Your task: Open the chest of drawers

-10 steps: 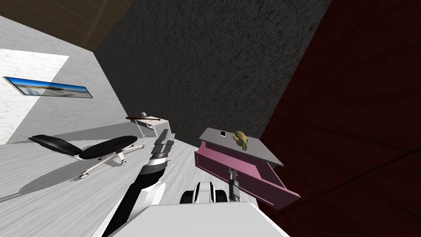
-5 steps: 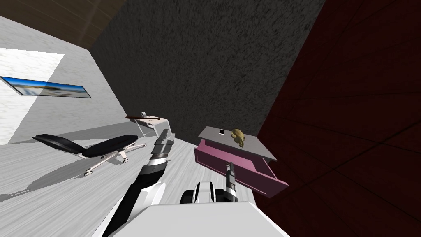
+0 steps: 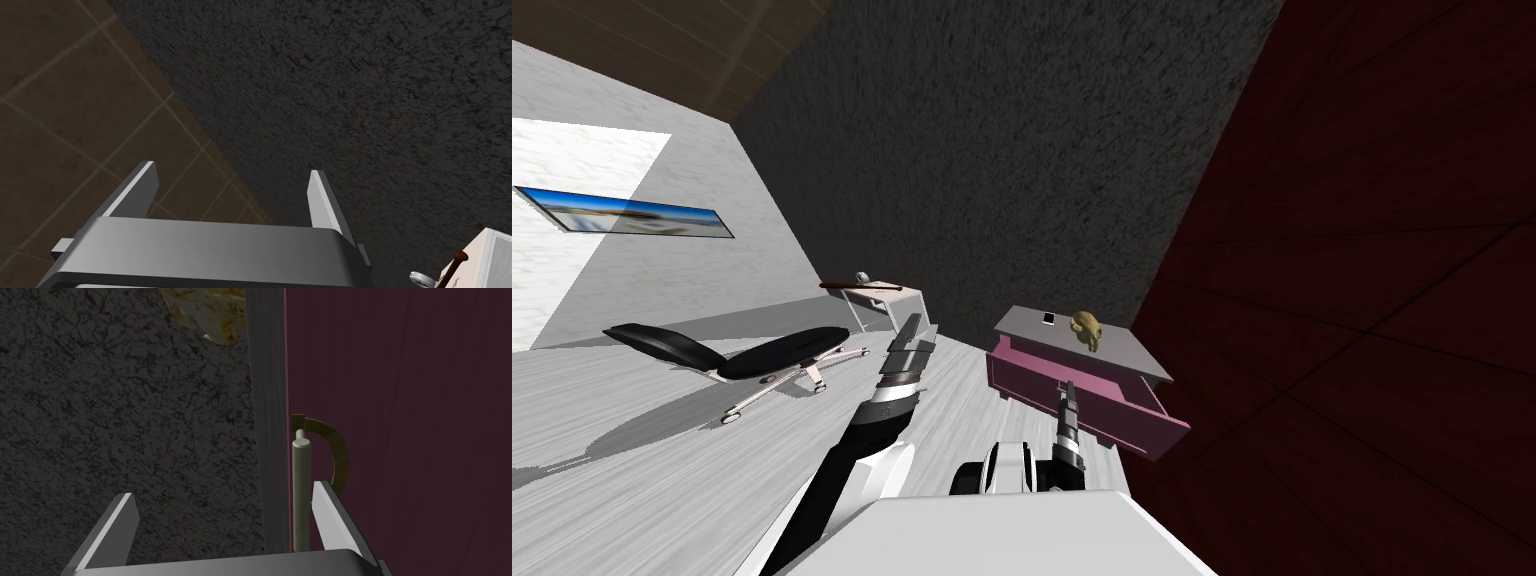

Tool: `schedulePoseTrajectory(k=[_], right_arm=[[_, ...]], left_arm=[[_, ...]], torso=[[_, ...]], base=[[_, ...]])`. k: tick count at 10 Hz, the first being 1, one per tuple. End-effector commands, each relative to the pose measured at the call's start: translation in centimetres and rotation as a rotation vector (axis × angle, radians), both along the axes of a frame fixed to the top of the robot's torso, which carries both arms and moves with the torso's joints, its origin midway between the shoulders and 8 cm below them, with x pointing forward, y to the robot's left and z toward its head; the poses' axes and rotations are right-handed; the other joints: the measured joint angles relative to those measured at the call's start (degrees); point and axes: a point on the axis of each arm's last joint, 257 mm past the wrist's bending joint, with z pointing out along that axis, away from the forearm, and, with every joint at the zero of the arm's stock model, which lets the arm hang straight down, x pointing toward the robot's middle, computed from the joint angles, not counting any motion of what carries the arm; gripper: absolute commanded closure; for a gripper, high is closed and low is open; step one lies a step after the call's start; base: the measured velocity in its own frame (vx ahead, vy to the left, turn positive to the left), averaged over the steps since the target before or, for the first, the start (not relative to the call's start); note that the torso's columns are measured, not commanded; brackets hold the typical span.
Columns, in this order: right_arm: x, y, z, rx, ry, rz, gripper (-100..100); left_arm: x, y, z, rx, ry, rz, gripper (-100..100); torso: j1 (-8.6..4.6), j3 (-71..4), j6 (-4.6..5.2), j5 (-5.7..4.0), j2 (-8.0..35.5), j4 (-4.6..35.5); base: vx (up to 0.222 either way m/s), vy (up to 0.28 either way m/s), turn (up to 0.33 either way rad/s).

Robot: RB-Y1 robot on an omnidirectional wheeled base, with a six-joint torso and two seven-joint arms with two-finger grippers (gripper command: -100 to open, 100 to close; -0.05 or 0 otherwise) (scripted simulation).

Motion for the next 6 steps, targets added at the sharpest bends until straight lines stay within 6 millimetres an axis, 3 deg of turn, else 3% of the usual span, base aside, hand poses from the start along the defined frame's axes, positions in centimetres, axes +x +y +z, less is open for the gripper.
schedulePoseTrajectory(k=[1, 2, 6], right_arm=[[0.38, 0.33, 0.48, 0.001, 0.001, 0.003, -100], [0.44, 0.43, 0.49, -0.002, 0.004, 0.004, 0], [0.36, 0.42, 0.33, -0.002, 0.008, 0.004, 0]], left_arm=[[0.00, 0.00, 0.00, 0.000, 0.000, 0.000, 0], [0.00, 0.00, 0.00, 0.000, 0.000, 0.000, 0], [0.00, 0.00, 0.00, 0.000, 0.000, 0.000, 0]], torso=[[0.05, 0.05, -0.02, 0.05, 0.14, 0.11], [0.11, 0.09, -0.01, 0.06, 0.16, 0.10], [0.01, 0.05, -0.01, 0.01, 0.10, 0.05]], base=[[-0.021, -0.009, -0.002], [0.000, 0.000, 0.000], [0.000, 0.000, 0.000]])
